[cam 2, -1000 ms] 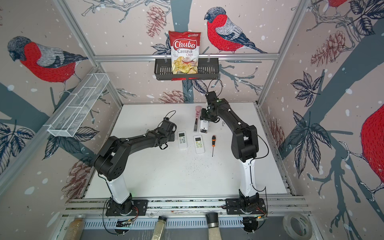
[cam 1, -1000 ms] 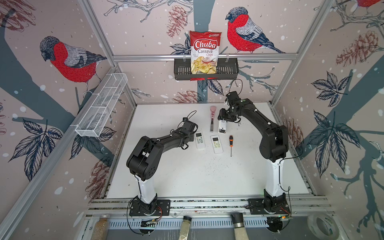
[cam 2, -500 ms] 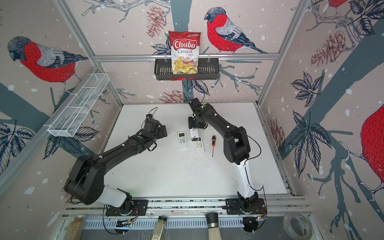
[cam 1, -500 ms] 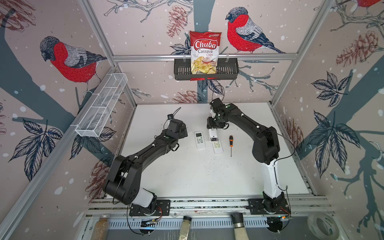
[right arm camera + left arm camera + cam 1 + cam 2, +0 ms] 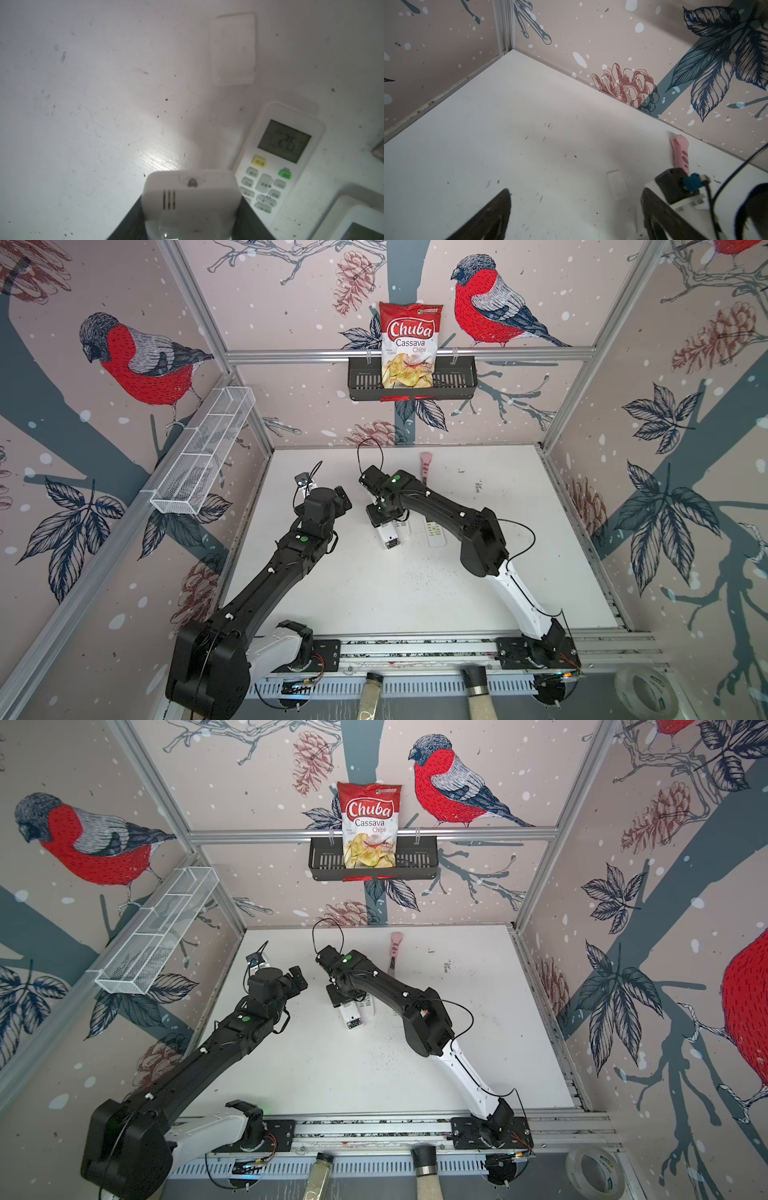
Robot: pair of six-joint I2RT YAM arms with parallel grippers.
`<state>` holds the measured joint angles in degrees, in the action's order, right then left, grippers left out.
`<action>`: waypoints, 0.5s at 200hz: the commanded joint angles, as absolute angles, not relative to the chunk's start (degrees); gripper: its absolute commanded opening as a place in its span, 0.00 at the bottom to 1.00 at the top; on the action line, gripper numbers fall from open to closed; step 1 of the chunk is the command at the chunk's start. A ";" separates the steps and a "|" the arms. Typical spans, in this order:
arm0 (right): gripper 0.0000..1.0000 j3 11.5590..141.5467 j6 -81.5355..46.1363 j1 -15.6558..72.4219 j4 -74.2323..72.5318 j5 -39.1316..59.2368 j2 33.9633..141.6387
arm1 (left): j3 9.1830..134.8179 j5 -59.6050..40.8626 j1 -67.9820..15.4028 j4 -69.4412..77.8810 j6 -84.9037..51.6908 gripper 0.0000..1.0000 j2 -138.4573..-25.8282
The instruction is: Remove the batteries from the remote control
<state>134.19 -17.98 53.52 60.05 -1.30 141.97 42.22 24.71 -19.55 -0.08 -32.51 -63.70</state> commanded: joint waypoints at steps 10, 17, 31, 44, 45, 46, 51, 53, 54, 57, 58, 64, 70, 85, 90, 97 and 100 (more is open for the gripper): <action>0.04 134.66 -17.27 55.59 60.41 -5.27 143.20 | 40.60 24.62 -19.47 0.64 -33.14 0.96 -61.57; 0.05 134.62 -17.19 56.11 60.15 -5.67 143.50 | 40.01 24.50 -19.49 0.67 -33.29 0.96 -60.94; 0.09 134.44 -16.67 56.89 59.50 -6.24 144.02 | 38.68 24.20 -19.51 1.06 -33.26 0.96 -59.45; 0.12 134.08 -16.57 57.19 58.95 -6.28 144.44 | 37.53 23.72 -19.49 1.65 -33.01 0.96 -58.10; 0.12 134.01 -16.64 57.16 58.92 -6.31 144.51 | 37.44 23.59 -19.46 1.75 -32.98 0.96 -57.96; 0.12 134.02 -16.67 57.14 58.90 -6.36 144.54 | 37.31 23.57 -19.48 1.80 -32.93 0.96 -57.85; 0.12 134.00 -16.69 57.07 58.81 -6.43 144.66 | 36.89 23.08 -19.51 2.14 -32.69 0.96 -57.36; 0.12 133.96 -16.74 57.05 58.82 -6.42 144.78 | 36.73 22.93 -19.47 2.25 -32.58 0.96 -57.12; 0.12 134.00 -16.72 57.04 58.81 -6.42 144.85 | 36.65 22.80 -19.49 2.35 -32.55 0.96 -57.04; 0.13 134.00 -16.78 57.11 58.76 -6.43 144.92 | 36.31 22.58 -19.46 2.71 -32.45 0.96 -56.71; 0.13 133.97 -16.78 57.07 58.73 -6.42 144.93 | 36.22 22.45 -19.49 2.72 -32.40 0.96 -56.61; 0.14 133.95 -16.81 57.09 58.69 -6.50 145.00 | 35.81 21.95 -19.50 3.02 -32.38 0.96 -56.07; 0.15 133.76 -16.80 57.05 58.38 -6.45 144.94 | 35.41 21.54 -19.50 3.17 -32.40 0.96 -55.53; 0.20 133.51 -16.73 57.14 57.63 -6.35 144.99 | 34.90 21.10 -19.50 3.01 -32.41 0.96 -54.53; 0.22 133.43 -16.73 57.17 57.53 -6.48 145.02 | 34.89 21.06 -19.43 2.79 -32.35 0.96 -54.22; 0.24 133.29 -16.69 57.12 57.30 -6.43 144.95 | 34.82 21.07 -19.47 2.49 -32.31 0.96 -53.85; 0.25 133.22 -16.63 57.10 57.15 -6.47 144.93 | 34.81 21.02 -19.43 2.32 -32.34 0.96 -53.69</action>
<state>133.62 -17.43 56.97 58.52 -5.50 144.90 35.11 22.11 -19.55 0.69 -32.73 -54.85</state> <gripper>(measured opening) 0.552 0.963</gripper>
